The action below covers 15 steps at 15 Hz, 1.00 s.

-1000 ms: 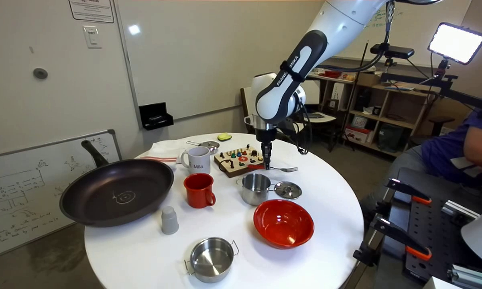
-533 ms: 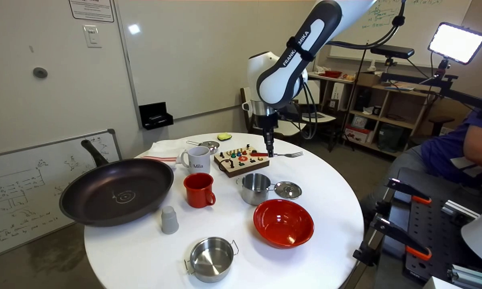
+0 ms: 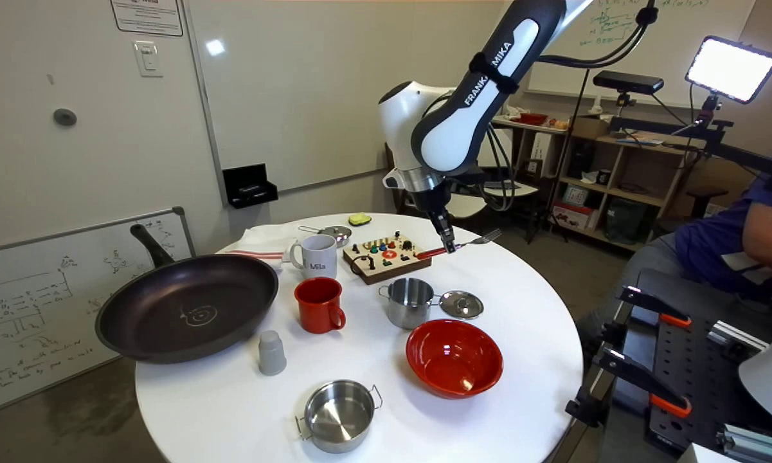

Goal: Pick up the lid from the pot and put it on the table, then pick up the folk and put it in the in the pot

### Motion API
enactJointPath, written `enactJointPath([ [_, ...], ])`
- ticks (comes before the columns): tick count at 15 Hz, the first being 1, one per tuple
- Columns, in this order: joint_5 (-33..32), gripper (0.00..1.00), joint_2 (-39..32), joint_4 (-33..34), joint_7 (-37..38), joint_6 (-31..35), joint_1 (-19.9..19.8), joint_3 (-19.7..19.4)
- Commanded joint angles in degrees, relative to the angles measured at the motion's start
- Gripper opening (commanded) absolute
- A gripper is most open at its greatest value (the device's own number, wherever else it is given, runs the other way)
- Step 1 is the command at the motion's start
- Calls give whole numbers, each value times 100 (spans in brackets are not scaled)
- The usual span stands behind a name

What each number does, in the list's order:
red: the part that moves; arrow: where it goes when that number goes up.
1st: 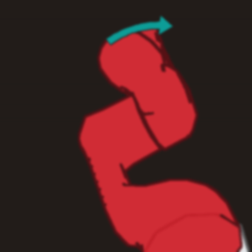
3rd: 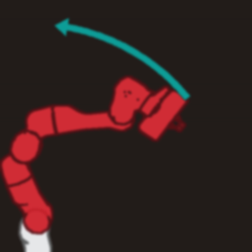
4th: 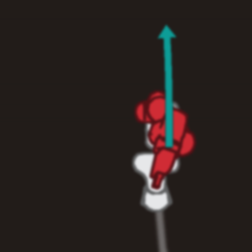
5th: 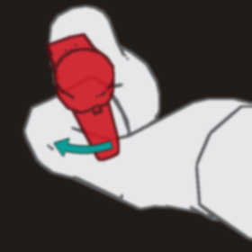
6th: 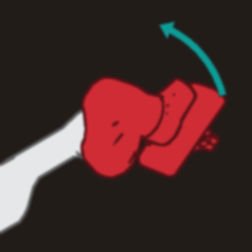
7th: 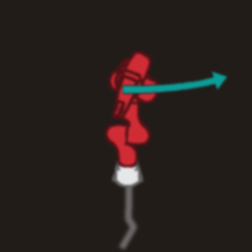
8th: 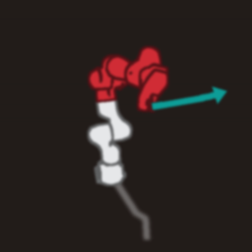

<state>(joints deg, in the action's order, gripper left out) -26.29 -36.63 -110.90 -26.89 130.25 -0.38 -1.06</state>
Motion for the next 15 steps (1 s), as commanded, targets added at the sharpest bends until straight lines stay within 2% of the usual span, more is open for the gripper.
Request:
enactJointPath([
  [1,-421,7,148,-201,-9,16,189,-4],
  [6,-495,7,180,-328,11,494,187,48],
  [15,23,7,252,-637,-369,1604,-166,493],
])
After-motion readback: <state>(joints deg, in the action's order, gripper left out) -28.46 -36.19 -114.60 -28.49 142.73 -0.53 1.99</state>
